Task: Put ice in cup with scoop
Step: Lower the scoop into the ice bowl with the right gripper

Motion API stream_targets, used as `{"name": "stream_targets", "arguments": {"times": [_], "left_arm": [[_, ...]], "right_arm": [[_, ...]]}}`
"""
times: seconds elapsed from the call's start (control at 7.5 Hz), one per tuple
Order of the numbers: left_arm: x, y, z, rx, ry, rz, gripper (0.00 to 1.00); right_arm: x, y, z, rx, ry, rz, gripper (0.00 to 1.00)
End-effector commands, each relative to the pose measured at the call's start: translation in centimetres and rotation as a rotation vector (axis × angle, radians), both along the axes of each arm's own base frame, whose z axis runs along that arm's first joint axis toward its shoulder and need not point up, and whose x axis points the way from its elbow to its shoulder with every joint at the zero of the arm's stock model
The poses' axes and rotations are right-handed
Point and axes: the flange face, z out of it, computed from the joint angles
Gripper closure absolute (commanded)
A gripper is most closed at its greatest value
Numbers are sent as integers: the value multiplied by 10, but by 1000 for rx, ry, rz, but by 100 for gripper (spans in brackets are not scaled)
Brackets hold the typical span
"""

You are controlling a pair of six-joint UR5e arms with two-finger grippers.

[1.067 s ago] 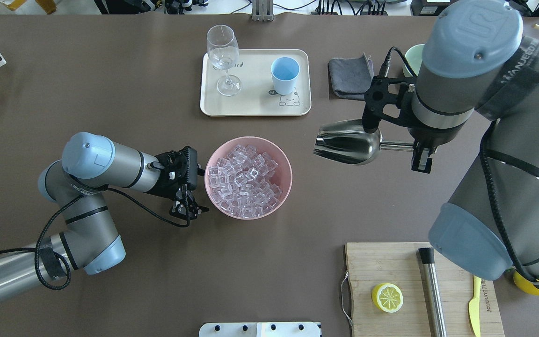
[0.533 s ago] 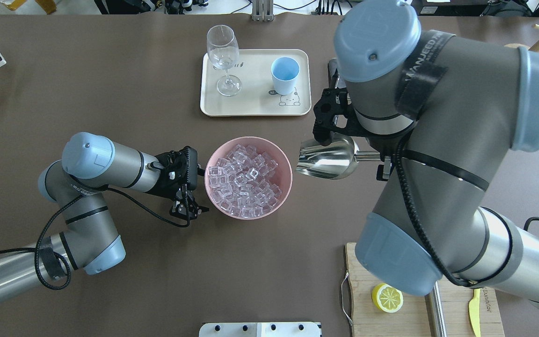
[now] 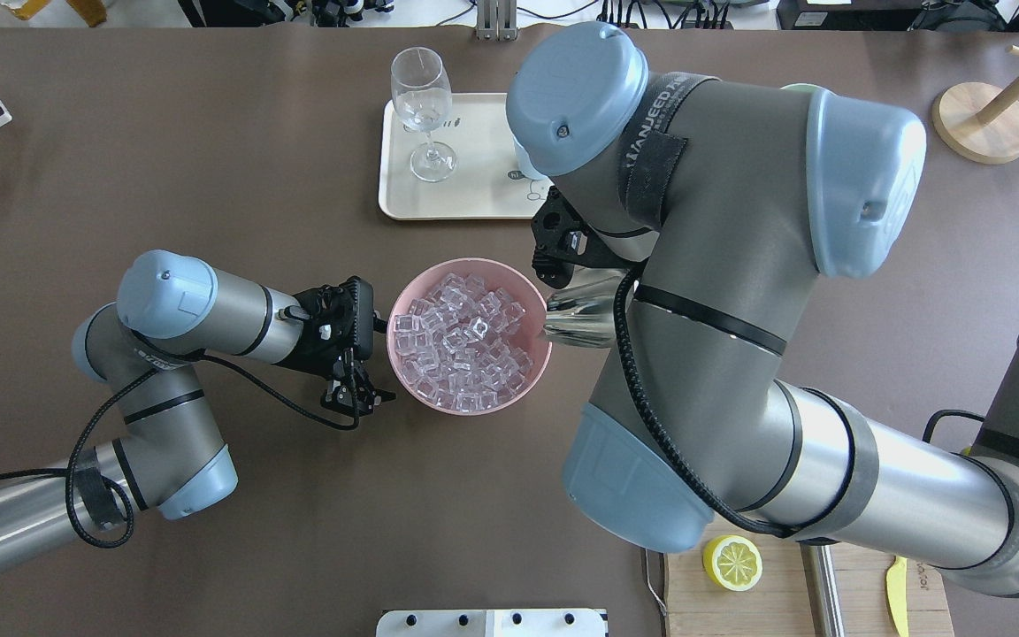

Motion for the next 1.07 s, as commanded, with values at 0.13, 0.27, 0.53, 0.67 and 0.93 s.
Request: {"name": "stream_targets", "arguments": {"times": [0.13,0.27,0.53,0.67,0.93], "left_arm": [[3,-2,-1,-1,-2,-1,1],[10,-6,-3,-2,-3,-1,1],[10,-6,-3,-2,-3,-1,1],[10,-6,-3,-2,-3,0,1],[10,-6,-3,-2,-3,0,1]], "right_arm": [[-41,2,-27,-13,46,-41,100],[-51,5,-23,-10,72,-52,100],[-65,6,-23,-12,95,-67,100],[-77,6,-28,-15,111,-74,100],[-90,7,-26,-7,144,-85,100]]}}
